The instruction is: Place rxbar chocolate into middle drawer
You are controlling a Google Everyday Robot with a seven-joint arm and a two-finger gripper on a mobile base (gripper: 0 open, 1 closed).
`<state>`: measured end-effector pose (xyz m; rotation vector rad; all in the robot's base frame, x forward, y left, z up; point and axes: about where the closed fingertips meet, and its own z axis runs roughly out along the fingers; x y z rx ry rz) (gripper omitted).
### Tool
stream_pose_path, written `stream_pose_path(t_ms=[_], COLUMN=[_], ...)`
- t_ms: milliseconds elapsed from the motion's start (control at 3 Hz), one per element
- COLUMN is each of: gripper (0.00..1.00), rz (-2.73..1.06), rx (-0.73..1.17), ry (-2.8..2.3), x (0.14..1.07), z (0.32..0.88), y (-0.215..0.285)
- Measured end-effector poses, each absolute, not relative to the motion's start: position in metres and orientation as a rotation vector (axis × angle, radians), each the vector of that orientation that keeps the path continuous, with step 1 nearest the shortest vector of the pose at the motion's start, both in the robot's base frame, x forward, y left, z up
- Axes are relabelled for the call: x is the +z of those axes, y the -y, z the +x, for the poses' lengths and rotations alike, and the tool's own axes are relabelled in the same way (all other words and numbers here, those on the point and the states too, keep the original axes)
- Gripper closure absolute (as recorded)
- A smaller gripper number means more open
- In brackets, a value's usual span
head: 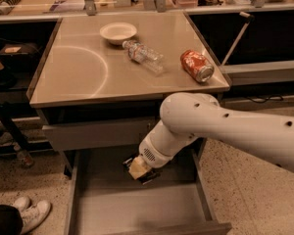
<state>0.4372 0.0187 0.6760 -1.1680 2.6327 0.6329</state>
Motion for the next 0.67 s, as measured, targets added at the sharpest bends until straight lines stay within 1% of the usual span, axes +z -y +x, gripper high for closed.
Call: stream_pose_path(t_ms=[333,667], gripper=[1.0,1.0], rz=[-1.186,-1.186], rx=[0.676,0.682], ry=[-2.674,-2.677], x=[0.6344,0.6319], z=[0.43,0.4296], y=[-0.0321,-0.0329])
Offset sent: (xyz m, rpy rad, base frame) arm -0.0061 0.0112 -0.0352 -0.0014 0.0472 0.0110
